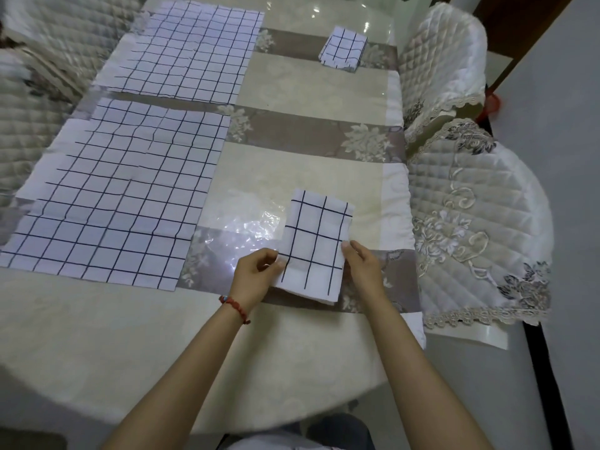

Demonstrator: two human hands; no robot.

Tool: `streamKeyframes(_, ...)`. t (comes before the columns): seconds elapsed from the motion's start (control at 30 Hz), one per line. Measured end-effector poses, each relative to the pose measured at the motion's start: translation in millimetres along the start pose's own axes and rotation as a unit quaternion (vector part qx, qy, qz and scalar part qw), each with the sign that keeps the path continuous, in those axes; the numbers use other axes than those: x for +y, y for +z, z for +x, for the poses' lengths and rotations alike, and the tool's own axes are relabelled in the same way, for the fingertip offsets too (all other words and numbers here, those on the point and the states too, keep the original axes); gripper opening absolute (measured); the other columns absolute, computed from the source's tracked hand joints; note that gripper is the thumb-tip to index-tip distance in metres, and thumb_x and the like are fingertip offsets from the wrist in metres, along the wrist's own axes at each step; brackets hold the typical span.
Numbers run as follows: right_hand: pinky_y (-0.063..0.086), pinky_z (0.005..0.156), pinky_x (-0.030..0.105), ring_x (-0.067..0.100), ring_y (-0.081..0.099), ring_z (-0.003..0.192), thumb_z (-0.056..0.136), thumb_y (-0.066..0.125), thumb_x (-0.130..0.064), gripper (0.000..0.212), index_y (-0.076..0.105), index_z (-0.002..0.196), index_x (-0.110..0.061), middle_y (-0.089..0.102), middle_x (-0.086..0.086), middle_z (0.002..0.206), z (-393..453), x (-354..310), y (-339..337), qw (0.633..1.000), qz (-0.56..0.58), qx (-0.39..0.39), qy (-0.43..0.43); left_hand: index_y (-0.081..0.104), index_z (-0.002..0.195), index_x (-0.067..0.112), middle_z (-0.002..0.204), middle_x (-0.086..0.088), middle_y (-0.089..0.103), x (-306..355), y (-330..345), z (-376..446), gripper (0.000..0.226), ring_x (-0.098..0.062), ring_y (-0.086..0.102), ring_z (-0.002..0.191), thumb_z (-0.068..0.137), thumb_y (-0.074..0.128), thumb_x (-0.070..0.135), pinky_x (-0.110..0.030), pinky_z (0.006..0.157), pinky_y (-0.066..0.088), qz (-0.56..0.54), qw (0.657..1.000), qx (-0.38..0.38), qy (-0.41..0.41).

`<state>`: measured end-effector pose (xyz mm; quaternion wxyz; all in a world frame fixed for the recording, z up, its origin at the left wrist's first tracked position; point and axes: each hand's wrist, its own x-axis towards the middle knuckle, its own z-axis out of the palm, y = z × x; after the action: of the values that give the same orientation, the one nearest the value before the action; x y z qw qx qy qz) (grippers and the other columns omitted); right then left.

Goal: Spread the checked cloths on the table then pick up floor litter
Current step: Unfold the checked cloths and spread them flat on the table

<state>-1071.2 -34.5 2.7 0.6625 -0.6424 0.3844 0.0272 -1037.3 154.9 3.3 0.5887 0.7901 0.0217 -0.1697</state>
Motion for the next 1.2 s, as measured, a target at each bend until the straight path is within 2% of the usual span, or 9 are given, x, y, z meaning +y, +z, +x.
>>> streamKeyframes(0.17, 0.051, 0.081, 0.040, 0.027, 0.063, 0.084, 0.087, 0.061, -0.015, 0.014, 0.066, 0.080, -0.004, 0.068, 0.018, 0.089, -5, -13, -5, 0.993, 0.092, -0.061, 0.031, 0.061, 0.068, 0.027, 0.059, 0.016, 0.060, -3, -6, -19, 0.026, 0.001, 0.054, 0.063, 0.081, 0.064, 0.005, -0.014, 0.062, 0.046, -0.029, 0.999, 0.006, -0.043)
streamKeyframes(0.23, 0.045, 0.073, 0.038, 0.024, 0.054, 0.075, 0.085, 0.063, -0.015, 0.024, 0.060, 0.072, 0.005, 0.057, 0.029, 0.075, -9, -15, -6, 0.998, 0.027, -0.046, -0.025, 0.061, 0.092, 0.020, 0.083, 0.005, 0.060, -2, 0, -25, 0.017, -0.011, 0.055, 0.079, 0.082, 0.062, 0.007, -0.020, 0.070, 0.045, -0.018, 0.994, 0.060, -0.085)
streamKeyframes(0.37, 0.028, 0.057, 0.025, 0.017, 0.033, 0.058, 0.082, 0.066, -0.018, 0.031, 0.047, 0.060, -0.007, 0.035, 0.011, 0.060, -23, -19, -7, 0.991, -0.035, -0.042, -0.125, 0.054, 0.121, 0.016, 0.115, 0.004, 0.054, 15, 27, -39, 0.036, -0.010, 0.051, 0.101, 0.085, 0.061, 0.019, -0.022, 0.084, 0.039, 0.018, 0.993, 0.098, -0.057)
streamKeyframes(0.63, 0.032, 0.046, 0.007, -0.002, 0.038, 0.042, 0.077, 0.069, -0.010, 0.042, 0.041, 0.049, -0.020, 0.041, -0.013, 0.040, -51, -20, -18, 0.975, -0.062, -0.121, -0.175, 0.068, 0.089, 0.020, 0.094, -0.001, 0.069, 63, 66, -54, 0.008, -0.018, 0.064, 0.095, 0.086, 0.061, 0.023, -0.039, 0.092, 0.051, -0.194, 0.978, -0.007, -0.071)
streamKeyframes(0.8, 0.044, 0.068, 0.034, 0.017, 0.050, 0.069, 0.071, 0.075, -0.012, 0.024, 0.055, 0.068, 0.002, 0.053, 0.014, 0.067, -64, -31, -35, 0.962, -0.091, -0.192, -0.170, 0.061, 0.070, 0.008, 0.075, -0.008, 0.066, 62, 66, -57, 0.015, -0.017, 0.065, 0.071, 0.083, 0.062, 0.016, -0.022, 0.061, 0.054, -0.187, 0.976, 0.048, -0.100)
streamKeyframes(0.9, 0.049, 0.068, 0.037, 0.017, 0.054, 0.072, 0.072, 0.074, -0.008, 0.018, 0.061, 0.074, 0.004, 0.060, 0.030, 0.075, -64, -35, -47, 0.974, -0.049, -0.139, -0.169, 0.064, 0.068, 0.016, 0.070, 0.001, 0.066, 59, 56, -55, 0.014, -0.010, 0.062, 0.063, 0.082, 0.065, 0.013, -0.015, 0.049, 0.050, -0.193, 0.971, 0.097, -0.107)
streamKeyframes(1.0, 0.036, 0.058, 0.029, 0.015, 0.044, 0.061, 0.075, 0.072, -0.006, 0.026, 0.052, 0.058, -0.009, 0.048, 0.011, 0.060, -57, -36, -70, 0.982, -0.031, -0.048, -0.179, 0.064, 0.068, 0.014, 0.071, 0.000, 0.065, 52, 35, -53, 0.013, -0.013, 0.060, 0.067, 0.080, 0.068, 0.016, -0.022, 0.058, 0.046, -0.186, 0.969, 0.126, -0.101)
streamKeyframes(1.1, 0.039, 0.061, 0.030, 0.020, 0.049, 0.066, 0.077, 0.071, -0.011, 0.023, 0.057, 0.068, 0.004, 0.055, 0.011, 0.066, -48, -35, -92, 0.985, -0.044, 0.018, -0.169, 0.056, 0.064, 0.006, 0.069, -0.008, 0.058, 47, 16, -51, 0.024, -0.018, 0.052, 0.067, 0.077, 0.071, 0.020, -0.027, 0.064, 0.043, -0.142, 0.977, 0.129, -0.087)
streamKeyframes(1.2, 0.043, 0.067, 0.021, 0.015, 0.060, 0.078, 0.078, 0.069, -0.019, 0.010, 0.065, 0.088, -0.017, 0.064, -0.004, 0.080, -44, -34, -97, 0.979, -0.110, 0.079, -0.150, 0.053, 0.048, 0.015, 0.053, 0.000, 0.056, 49, 10, -53, 0.034, -0.014, 0.052, 0.055, 0.075, 0.073, 0.020, -0.026, 0.060, 0.042, -0.118, 0.983, 0.121, -0.075)
